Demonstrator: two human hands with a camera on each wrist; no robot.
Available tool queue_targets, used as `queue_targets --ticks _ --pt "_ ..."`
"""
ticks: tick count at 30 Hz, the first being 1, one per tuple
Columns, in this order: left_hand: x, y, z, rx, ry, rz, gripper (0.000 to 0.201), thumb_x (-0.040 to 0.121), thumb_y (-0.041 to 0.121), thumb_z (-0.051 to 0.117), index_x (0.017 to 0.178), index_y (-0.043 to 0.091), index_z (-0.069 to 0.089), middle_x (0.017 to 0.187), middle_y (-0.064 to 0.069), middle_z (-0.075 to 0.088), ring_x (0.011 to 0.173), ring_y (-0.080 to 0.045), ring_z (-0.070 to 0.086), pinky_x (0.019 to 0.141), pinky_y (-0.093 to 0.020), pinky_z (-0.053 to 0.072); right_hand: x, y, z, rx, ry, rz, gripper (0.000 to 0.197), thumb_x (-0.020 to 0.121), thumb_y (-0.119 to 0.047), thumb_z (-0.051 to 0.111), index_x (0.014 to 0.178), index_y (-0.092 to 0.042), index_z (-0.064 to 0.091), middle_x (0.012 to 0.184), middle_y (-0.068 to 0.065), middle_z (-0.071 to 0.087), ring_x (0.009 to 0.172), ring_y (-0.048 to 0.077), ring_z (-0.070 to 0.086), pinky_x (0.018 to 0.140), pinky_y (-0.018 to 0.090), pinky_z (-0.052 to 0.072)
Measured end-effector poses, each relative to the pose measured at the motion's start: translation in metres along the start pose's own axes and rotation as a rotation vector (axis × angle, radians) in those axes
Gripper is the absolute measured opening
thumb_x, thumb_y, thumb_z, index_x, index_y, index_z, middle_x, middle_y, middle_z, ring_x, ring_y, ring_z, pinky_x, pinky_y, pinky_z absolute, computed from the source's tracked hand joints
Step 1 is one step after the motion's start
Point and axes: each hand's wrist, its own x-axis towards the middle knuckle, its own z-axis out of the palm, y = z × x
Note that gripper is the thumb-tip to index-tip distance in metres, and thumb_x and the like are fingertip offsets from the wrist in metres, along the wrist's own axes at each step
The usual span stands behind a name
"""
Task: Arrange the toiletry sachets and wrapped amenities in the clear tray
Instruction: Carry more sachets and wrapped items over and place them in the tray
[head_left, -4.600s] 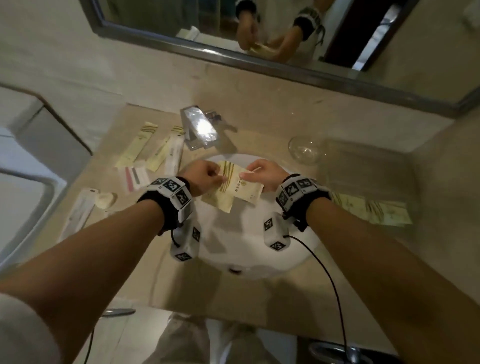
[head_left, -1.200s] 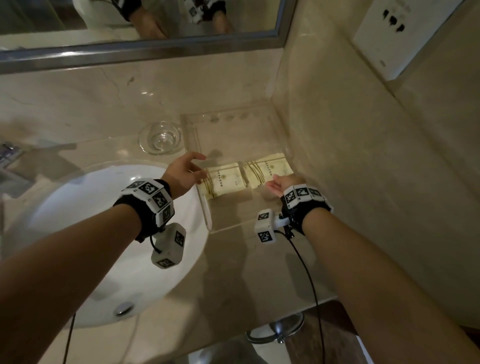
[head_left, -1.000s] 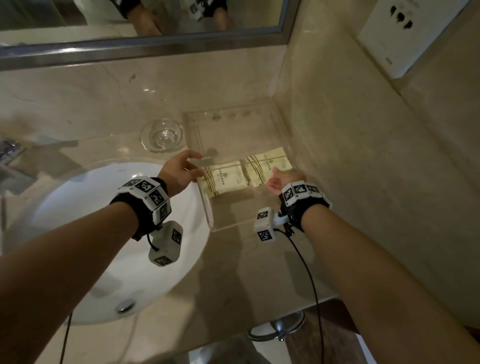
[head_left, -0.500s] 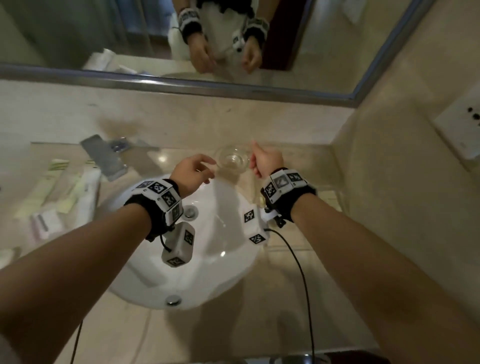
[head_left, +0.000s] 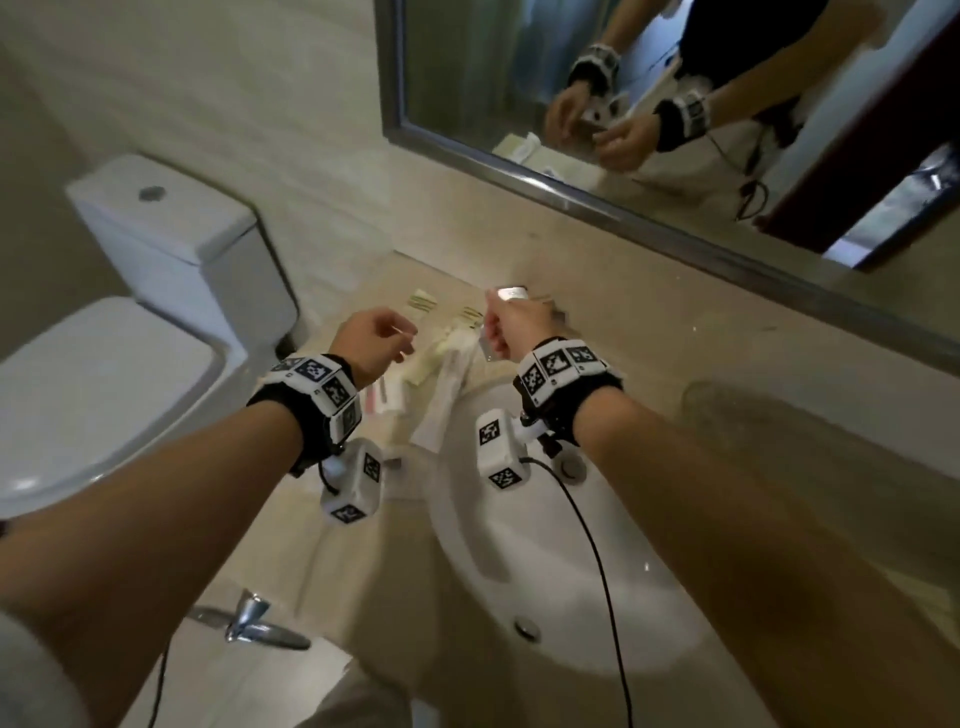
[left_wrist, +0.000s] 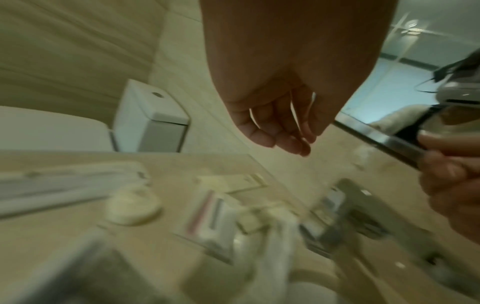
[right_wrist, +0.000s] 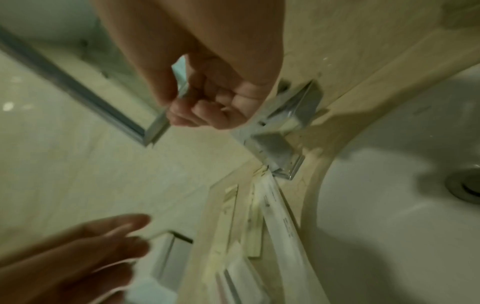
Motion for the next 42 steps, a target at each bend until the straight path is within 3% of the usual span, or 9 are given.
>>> queue_targets --ticks 4,7,9,16,20,33,36,40,42 --pt "0.007 -0.046 -0.040 0.010 0.060 -0.111 0.012 0.089 0.004 0.051 0.084 0.011 0.059 0.065 0.000 0.058 0.059 -0.012 0.055 0.067 -0.027 0.046 0.016 0.014 0.049 -0.232 -0.061 0.048 0.029 0.088 -0.022 0.055 0.061 -0.011 0.052 0.055 0.004 0.054 0.042 0.014 0.049 0.041 0.019 0.041" --pt "0.013 -0.071 -0.054 0.064 0.072 -0.183 0.007 0.089 0.009 0.053 0.089 0.012 0.060 0.074 -0.006 0.063 0.060 -0.011 0.055 0.059 -0.025 0.045 0.029 0.029 0.081 -0.443 -0.093 0.027 0.016 0.088 -0.022 0.056 0.075 -0.013 0.057 0.077 0.009 0.065 0.077 0.029 0.065 0.073 0.038 0.057" --pt "0.021 -0.083 -0.056 0.090 0.050 -0.229 0.005 0.088 0.013 0.055 0.089 0.014 0.060 0.085 -0.012 0.066 0.071 -0.020 0.060 0.072 -0.033 0.052 0.040 0.038 0.092 -0.546 -0.093 0.050 0.014 0.088 -0.019 0.055 0.084 -0.009 0.063 0.098 0.016 0.069 0.097 0.035 0.066 0.087 0.045 0.054" --pt "0.059 -0.100 -0.056 0.313 0.008 -0.361 0.034 0.089 0.030 0.052 0.111 0.005 0.062 0.114 -0.019 0.065 0.103 -0.036 0.062 0.092 -0.042 0.051 0.065 0.050 0.104 -0.740 -0.040 0.156 0.042 0.090 -0.028 0.056 0.121 -0.001 0.056 0.126 0.016 0.058 0.116 0.031 0.056 0.089 0.032 0.045" --pt "0.087 -0.096 -0.043 0.367 -0.050 -0.389 0.036 0.090 0.026 0.050 0.119 0.005 0.056 0.123 -0.018 0.060 0.112 -0.034 0.056 0.095 -0.037 0.046 0.079 0.044 0.112 -0.783 -0.057 0.156 0.031 0.093 -0.027 0.054 0.099 0.003 0.059 0.122 0.014 0.061 0.114 0.028 0.057 0.088 0.029 0.046" --pt "0.129 -0.089 0.001 0.473 -0.145 -0.323 0.060 0.076 0.032 0.071 0.124 0.007 0.044 0.130 -0.015 0.042 0.118 -0.033 0.047 0.095 -0.035 0.041 0.120 0.053 0.106 -1.140 -0.271 -0.116 0.058 0.085 0.008 0.034 0.136 -0.020 0.037 0.138 0.014 0.032 0.124 0.034 0.038 0.098 0.041 0.043" --pt "0.134 -0.089 0.001 0.427 -0.163 -0.339 0.050 0.074 0.031 0.072 0.115 0.012 0.051 0.127 -0.011 0.043 0.114 -0.030 0.049 0.091 -0.033 0.043 0.124 0.056 0.102 -1.157 -0.301 -0.135 0.056 0.081 0.011 0.034 0.125 -0.022 0.042 0.130 0.013 0.035 0.118 0.034 0.041 0.093 0.040 0.045" --pt "0.136 -0.087 -0.002 0.357 -0.155 -0.300 0.022 0.074 0.025 0.068 0.070 0.024 0.047 0.099 -0.007 0.055 0.085 -0.025 0.054 0.066 -0.026 0.040 0.124 0.051 0.102 -1.201 -0.319 -0.192 0.047 0.078 0.011 0.035 0.116 -0.016 0.041 0.128 0.013 0.033 0.111 0.034 0.043 0.092 0.042 0.047" --pt "0.134 -0.087 -0.003 0.328 -0.132 -0.289 0.019 0.079 0.021 0.061 0.076 0.020 0.042 0.088 -0.005 0.053 0.076 -0.025 0.050 0.061 -0.027 0.035 0.125 0.049 0.102 -1.231 -0.308 -0.249 0.047 0.077 0.014 0.037 0.115 -0.013 0.043 0.127 0.014 0.032 0.111 0.033 0.042 0.091 0.043 0.048"
